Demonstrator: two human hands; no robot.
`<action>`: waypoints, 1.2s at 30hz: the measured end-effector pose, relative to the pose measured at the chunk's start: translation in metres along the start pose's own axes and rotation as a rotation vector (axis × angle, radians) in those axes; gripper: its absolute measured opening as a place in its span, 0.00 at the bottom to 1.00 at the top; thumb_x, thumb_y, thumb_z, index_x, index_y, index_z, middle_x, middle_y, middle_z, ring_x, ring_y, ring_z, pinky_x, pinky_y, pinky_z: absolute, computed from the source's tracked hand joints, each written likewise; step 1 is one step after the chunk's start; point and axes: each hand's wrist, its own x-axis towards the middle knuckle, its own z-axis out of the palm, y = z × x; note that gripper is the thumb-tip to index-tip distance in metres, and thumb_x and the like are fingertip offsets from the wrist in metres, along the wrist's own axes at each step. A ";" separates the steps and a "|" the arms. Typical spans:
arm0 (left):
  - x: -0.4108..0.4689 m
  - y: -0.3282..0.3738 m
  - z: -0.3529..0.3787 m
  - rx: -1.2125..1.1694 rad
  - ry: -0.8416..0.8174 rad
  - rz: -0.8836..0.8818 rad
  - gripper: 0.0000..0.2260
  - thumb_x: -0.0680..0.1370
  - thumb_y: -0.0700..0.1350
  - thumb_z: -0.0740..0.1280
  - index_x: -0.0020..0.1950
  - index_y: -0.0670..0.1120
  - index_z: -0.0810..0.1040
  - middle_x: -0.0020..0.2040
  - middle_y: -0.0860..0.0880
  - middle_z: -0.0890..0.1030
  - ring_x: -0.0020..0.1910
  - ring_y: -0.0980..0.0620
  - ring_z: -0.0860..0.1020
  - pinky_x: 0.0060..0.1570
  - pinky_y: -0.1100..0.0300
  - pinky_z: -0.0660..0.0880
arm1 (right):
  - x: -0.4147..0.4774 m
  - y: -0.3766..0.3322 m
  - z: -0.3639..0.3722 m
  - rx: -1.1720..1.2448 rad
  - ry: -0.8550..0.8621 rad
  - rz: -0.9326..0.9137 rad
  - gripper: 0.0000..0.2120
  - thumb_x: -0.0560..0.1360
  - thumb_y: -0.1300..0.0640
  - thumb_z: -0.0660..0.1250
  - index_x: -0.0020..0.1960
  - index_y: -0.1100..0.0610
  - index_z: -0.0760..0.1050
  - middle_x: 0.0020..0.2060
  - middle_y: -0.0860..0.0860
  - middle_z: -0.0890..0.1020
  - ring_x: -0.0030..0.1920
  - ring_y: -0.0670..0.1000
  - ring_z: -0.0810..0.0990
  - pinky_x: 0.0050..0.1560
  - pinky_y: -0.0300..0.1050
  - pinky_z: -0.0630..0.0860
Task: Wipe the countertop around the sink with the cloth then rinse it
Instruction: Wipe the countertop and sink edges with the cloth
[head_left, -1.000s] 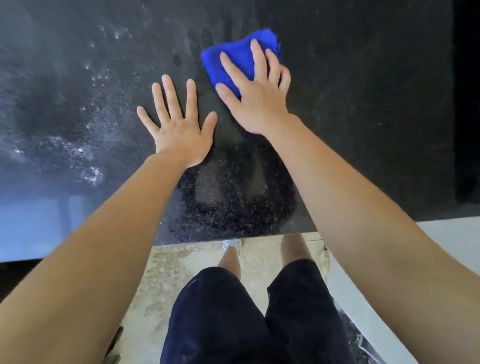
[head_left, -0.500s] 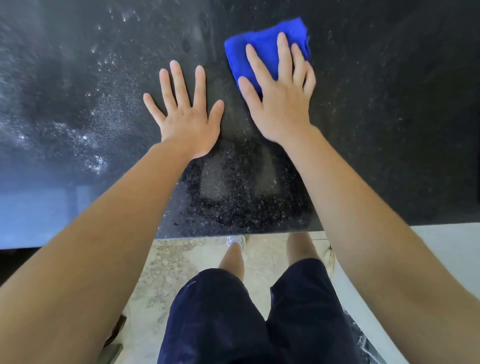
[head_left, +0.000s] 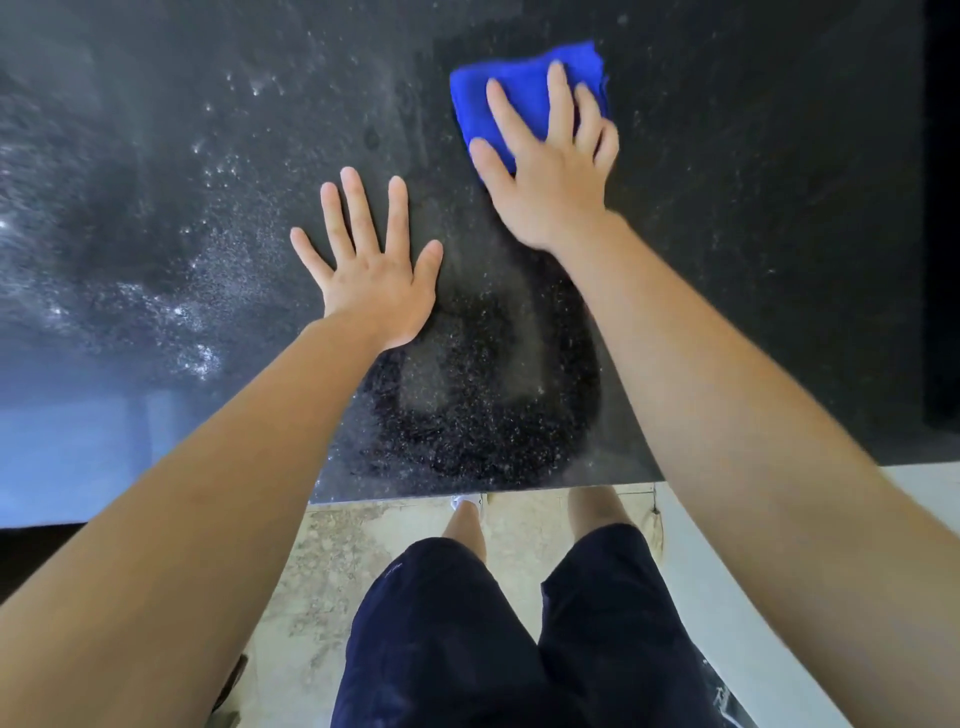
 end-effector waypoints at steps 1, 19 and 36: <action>0.000 0.000 0.000 -0.001 0.000 0.001 0.30 0.82 0.64 0.41 0.80 0.55 0.34 0.79 0.45 0.30 0.78 0.43 0.31 0.72 0.32 0.34 | 0.020 -0.006 -0.006 -0.003 -0.015 0.003 0.28 0.82 0.34 0.46 0.80 0.38 0.50 0.82 0.56 0.45 0.80 0.61 0.46 0.76 0.61 0.44; 0.000 -0.001 0.001 -0.019 0.000 0.008 0.29 0.83 0.62 0.41 0.80 0.55 0.34 0.79 0.44 0.30 0.78 0.42 0.31 0.72 0.31 0.35 | -0.125 0.039 0.037 -0.063 0.062 -0.057 0.26 0.82 0.36 0.49 0.79 0.39 0.58 0.81 0.57 0.54 0.79 0.61 0.55 0.74 0.59 0.50; 0.001 0.000 0.001 0.013 0.004 -0.001 0.29 0.83 0.62 0.40 0.80 0.55 0.32 0.79 0.44 0.30 0.78 0.42 0.31 0.72 0.32 0.34 | 0.070 -0.034 -0.013 -0.038 0.019 -0.042 0.27 0.82 0.38 0.45 0.80 0.40 0.53 0.80 0.57 0.55 0.79 0.64 0.50 0.76 0.63 0.46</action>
